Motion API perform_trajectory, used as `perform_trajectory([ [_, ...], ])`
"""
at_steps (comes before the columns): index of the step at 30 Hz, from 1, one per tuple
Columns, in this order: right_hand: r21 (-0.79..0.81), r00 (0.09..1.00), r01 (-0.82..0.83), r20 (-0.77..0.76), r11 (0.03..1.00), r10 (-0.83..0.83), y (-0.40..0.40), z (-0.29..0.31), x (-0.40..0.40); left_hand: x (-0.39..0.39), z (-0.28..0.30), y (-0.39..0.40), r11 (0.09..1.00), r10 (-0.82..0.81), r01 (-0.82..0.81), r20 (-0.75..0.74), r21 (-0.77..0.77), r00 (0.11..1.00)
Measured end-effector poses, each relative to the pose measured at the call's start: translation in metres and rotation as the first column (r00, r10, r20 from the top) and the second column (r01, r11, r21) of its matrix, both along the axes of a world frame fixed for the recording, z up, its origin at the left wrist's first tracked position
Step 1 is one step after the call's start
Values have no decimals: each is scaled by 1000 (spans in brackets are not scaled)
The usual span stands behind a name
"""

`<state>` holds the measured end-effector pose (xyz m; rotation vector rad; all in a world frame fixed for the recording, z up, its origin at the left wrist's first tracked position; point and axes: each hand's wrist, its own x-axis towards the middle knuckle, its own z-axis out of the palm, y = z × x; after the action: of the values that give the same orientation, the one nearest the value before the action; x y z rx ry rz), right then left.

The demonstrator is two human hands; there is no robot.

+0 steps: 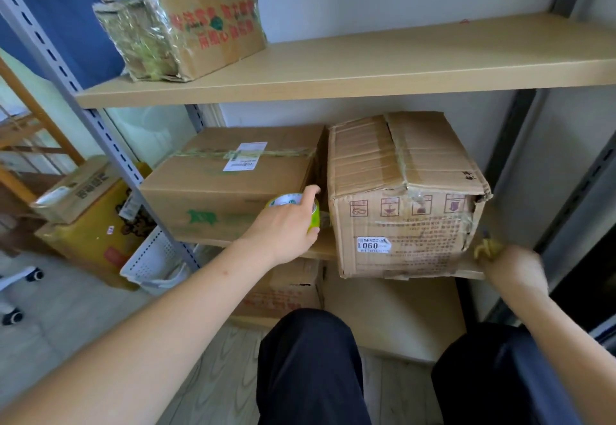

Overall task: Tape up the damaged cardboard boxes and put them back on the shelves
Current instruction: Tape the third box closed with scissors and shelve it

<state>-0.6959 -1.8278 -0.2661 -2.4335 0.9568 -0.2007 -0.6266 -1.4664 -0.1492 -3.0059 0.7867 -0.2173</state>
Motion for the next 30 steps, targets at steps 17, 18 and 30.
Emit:
perform_trajectory([
  [17, -577, 498, -459, 462, 676, 733, 176, 137, 17, 13, 17, -6, 999, -38, 38, -207, -5, 978],
  [18, -584, 524, -504, 379, 636, 763, 176, 138, 32, 14, 16, -6, 999, -34, 34, -214, -4, 976],
  [30, -495, 464, -588, 442, 640, 768, 163, 122, 25, 20, 10, 23, 995, -5, -26, -304, -96, 953],
])
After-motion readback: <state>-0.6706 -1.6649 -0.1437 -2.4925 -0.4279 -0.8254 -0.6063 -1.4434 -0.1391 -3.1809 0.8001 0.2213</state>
